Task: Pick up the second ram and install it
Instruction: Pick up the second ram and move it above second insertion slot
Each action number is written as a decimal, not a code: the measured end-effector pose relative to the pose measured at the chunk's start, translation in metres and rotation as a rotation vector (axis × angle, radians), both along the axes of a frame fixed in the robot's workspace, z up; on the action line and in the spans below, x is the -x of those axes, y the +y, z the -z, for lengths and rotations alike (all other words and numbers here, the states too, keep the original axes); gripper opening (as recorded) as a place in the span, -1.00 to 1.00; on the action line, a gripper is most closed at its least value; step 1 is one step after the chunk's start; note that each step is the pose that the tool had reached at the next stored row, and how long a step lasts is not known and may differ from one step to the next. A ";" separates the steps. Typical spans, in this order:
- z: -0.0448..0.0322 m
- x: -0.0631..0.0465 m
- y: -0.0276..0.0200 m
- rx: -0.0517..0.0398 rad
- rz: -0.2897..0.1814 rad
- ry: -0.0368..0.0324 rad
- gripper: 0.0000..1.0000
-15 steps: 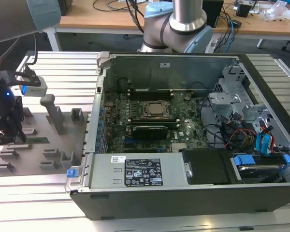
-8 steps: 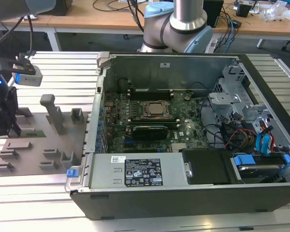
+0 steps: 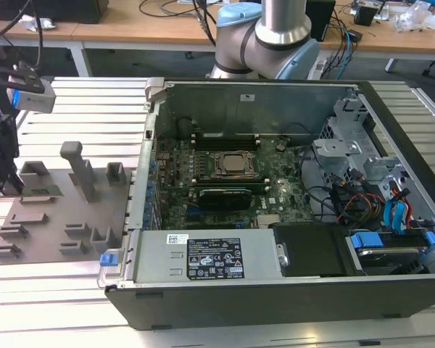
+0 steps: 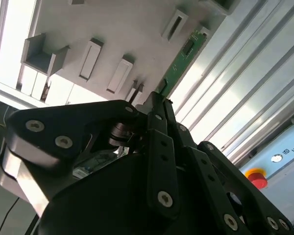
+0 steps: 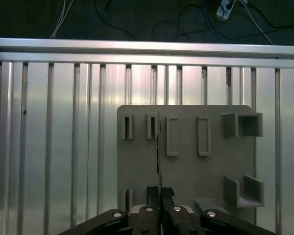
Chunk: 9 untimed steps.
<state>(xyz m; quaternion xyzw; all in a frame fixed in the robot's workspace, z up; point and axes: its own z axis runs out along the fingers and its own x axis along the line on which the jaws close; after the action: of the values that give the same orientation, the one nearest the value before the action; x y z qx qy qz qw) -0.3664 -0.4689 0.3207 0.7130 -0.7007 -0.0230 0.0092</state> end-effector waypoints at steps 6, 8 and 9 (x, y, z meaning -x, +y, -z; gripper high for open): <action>-0.0210 0.000 0.0000 0.0000 0.000 0.0000 -0.73; -0.0333 0.000 0.0000 0.0000 0.000 -0.0001 -0.73; -0.0379 0.000 0.0000 0.0000 0.000 0.0000 -0.73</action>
<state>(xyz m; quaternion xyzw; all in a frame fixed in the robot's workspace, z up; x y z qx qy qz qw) -0.3663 -0.4689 0.3585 0.7130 -0.7007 -0.0230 0.0092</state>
